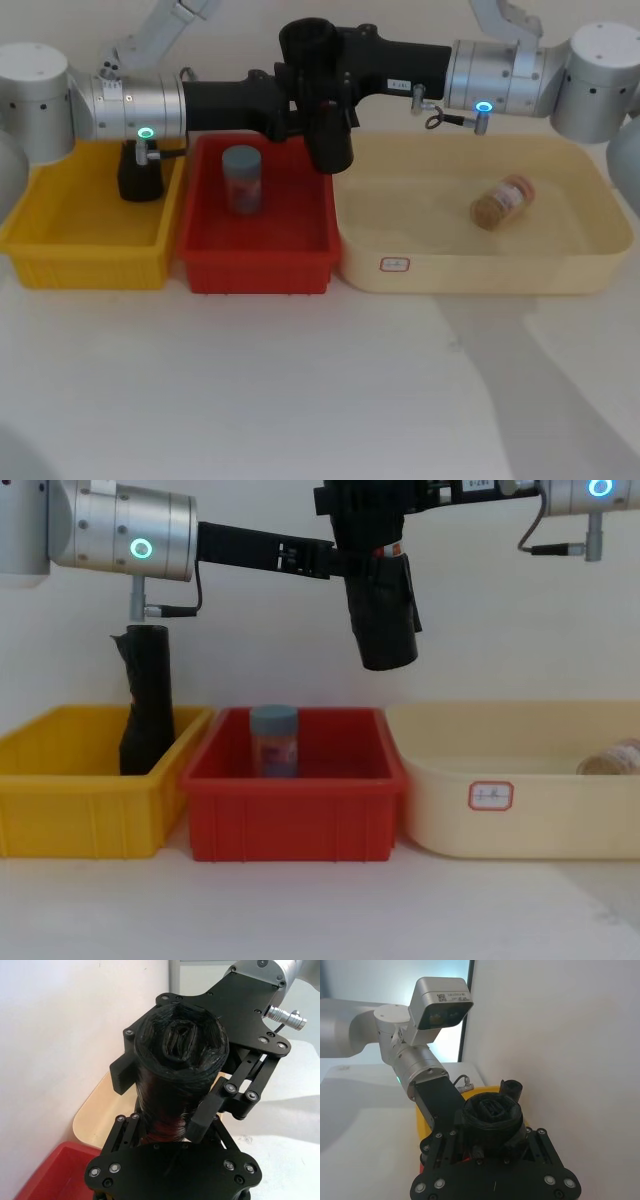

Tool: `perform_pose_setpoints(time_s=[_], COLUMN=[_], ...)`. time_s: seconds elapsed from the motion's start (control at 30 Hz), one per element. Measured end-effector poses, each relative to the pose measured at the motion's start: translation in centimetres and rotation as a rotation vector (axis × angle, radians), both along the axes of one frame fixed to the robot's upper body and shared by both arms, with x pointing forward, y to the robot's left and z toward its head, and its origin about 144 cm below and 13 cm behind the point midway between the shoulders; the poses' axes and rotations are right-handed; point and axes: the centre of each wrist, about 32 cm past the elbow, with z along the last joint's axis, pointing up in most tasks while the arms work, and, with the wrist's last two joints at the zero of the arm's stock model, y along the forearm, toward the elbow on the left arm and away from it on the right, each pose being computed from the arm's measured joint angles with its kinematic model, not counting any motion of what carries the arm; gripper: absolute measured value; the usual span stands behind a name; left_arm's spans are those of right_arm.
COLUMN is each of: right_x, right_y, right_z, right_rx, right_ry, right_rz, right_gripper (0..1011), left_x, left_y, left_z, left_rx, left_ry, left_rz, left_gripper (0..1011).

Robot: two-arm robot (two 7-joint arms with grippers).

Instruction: Pick up the garbage bag with the one hand and transfer it to the other hand.

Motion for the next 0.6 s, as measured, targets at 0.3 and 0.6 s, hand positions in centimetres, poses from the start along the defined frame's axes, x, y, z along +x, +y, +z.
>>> perform_pose_setpoints(time_s=[0.3,0.6], right_x=[-0.01,0.0], right_y=[0.02,0.04], right_z=[0.04,0.05], right_rx=[-0.001,-0.001], right_ry=[-0.001,-0.001], right_rz=[0.004,0.006], right_gripper=[484,472], left_x=[0.0,0.0], left_y=[0.0,0.01], left_z=[0.0,0.0], left_rx=[0.0,0.0], left_ry=[0.0,0.0], left_rz=[0.0,0.001], left_gripper=[411,411])
